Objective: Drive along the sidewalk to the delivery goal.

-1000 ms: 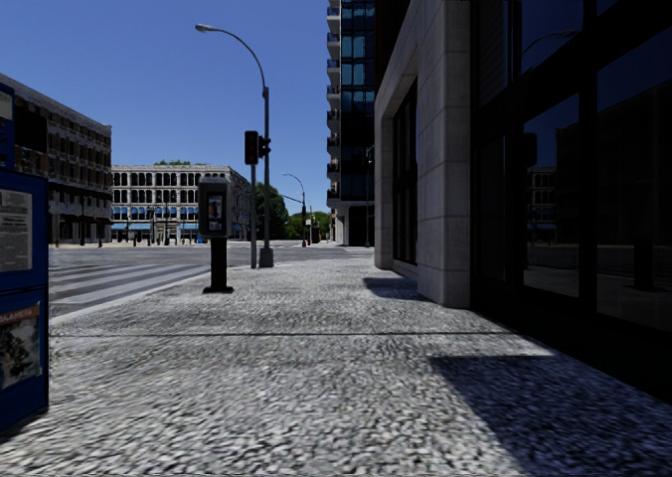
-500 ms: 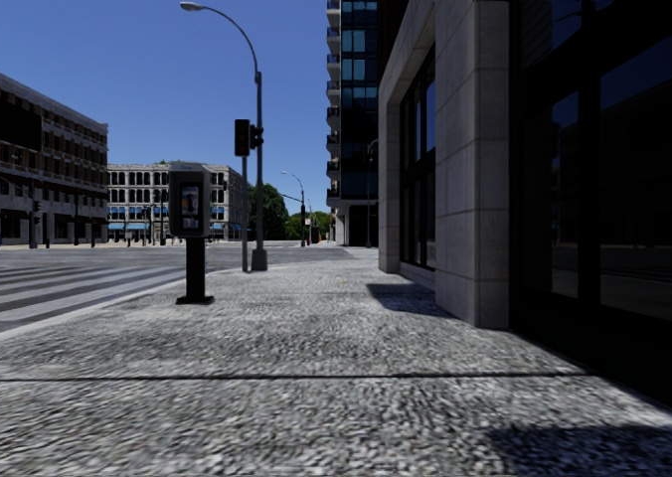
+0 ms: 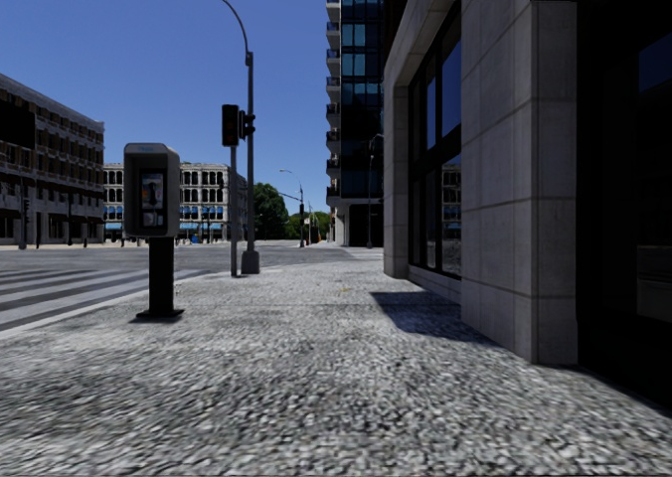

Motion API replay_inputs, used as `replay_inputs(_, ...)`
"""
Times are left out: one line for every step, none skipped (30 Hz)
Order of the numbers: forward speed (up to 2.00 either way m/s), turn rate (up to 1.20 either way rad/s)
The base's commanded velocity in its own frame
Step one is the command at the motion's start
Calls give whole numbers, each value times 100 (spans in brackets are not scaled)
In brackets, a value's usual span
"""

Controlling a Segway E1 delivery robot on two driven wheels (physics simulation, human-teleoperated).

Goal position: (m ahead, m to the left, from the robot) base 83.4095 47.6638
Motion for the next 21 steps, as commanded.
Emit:
replay_inputs(195, 0)
replay_inputs(195, 0)
replay_inputs(195, 0)
replay_inputs(195, 0)
replay_inputs(195, 0)
replay_inputs(195, 2)
replay_inputs(195, 6)
replay_inputs(195, 6)
replay_inputs(195, 11)
replay_inputs(195, 15)
replay_inputs(195, 17)
replay_inputs(195, 17)
replay_inputs(195, 17)
replay_inputs(195, 17)
replay_inputs(194, 17)
replay_inputs(194, 17)
replay_inputs(194, 17)
replay_inputs(193, 17)
replay_inputs(193, 17)
replay_inputs(192, 17)
replay_inputs(189, 17)
